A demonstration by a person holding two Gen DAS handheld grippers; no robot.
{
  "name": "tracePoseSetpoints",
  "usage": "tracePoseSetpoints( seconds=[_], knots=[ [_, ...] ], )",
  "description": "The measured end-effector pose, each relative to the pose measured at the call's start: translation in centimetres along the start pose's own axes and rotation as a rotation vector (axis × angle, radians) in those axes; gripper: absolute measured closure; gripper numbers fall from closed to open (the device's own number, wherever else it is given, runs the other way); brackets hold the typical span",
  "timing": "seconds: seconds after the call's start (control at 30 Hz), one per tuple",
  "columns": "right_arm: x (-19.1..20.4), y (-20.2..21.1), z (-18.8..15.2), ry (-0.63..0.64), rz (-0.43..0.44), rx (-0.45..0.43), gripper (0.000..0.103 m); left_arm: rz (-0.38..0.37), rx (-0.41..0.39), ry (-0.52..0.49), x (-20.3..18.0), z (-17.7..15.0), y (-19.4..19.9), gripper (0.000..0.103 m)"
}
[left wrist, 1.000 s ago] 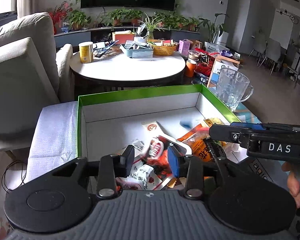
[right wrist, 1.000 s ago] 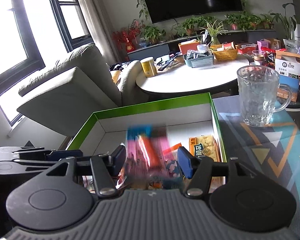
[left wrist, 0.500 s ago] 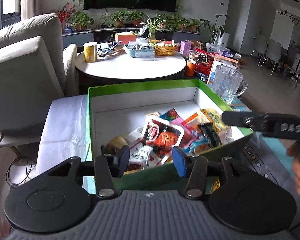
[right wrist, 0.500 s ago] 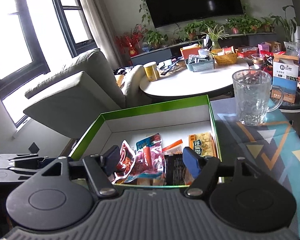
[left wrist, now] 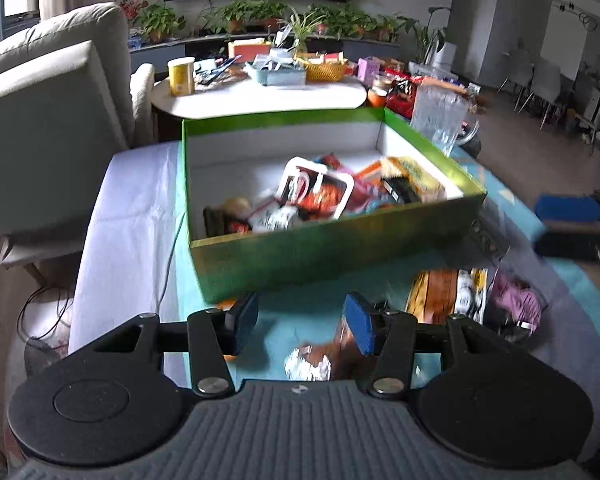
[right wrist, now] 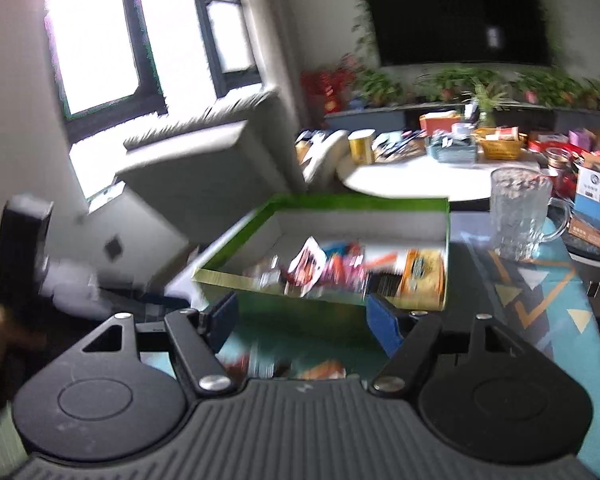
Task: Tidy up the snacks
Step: 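Move both tools back from the box to the snack pile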
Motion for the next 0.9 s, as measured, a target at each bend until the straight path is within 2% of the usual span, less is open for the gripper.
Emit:
tracePoseSetpoints(
  seconds=[0.13, 0.23, 0.37, 0.6, 0.77, 0.9],
  knots=[
    [1.4, 0.9, -3.3, 0.108, 0.068, 0.114, 0.058, 0.045, 0.016, 0.013, 0.7, -0.9, 0.5, 0.057],
    [2.6, 0.9, -6.7, 0.208, 0.128, 0.25, 0.058, 0.079, 0.026, 0.015, 1.7, -1.5, 0.7, 0.056],
    [3.5, 1.1, -9.4, 0.273, 0.177, 0.341, 0.058, 0.122, 0.047, 0.021, 3.0, -1.7, 0.0, 0.053],
    [3.6, 0.0, -9.7, 0.266, 0.168, 0.353, 0.058, 0.126, 0.068, 0.043, 4.1, -1.9, -2.1, 0.053],
    [4.0, -0.6, -9.8, 0.295, 0.194, 0.331, 0.058, 0.115, 0.078, 0.045, 4.3, -1.9, -3.2, 0.053],
    [4.0, -1.0, -9.8, 0.279, 0.181, 0.304, 0.058, 0.107, 0.086, 0.052, 4.4, -1.9, -3.9, 0.053]
  ],
)
Point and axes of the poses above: each gripper's, at about its wrist camera, not at the fingertips, and y roughly against the way its jaws point, x to its left, z to its top, the point moved 3 cm from there along -y, roughly the way its jaws point, and after that the axes turned 9 degrees about -x, right-handed, at the moved point
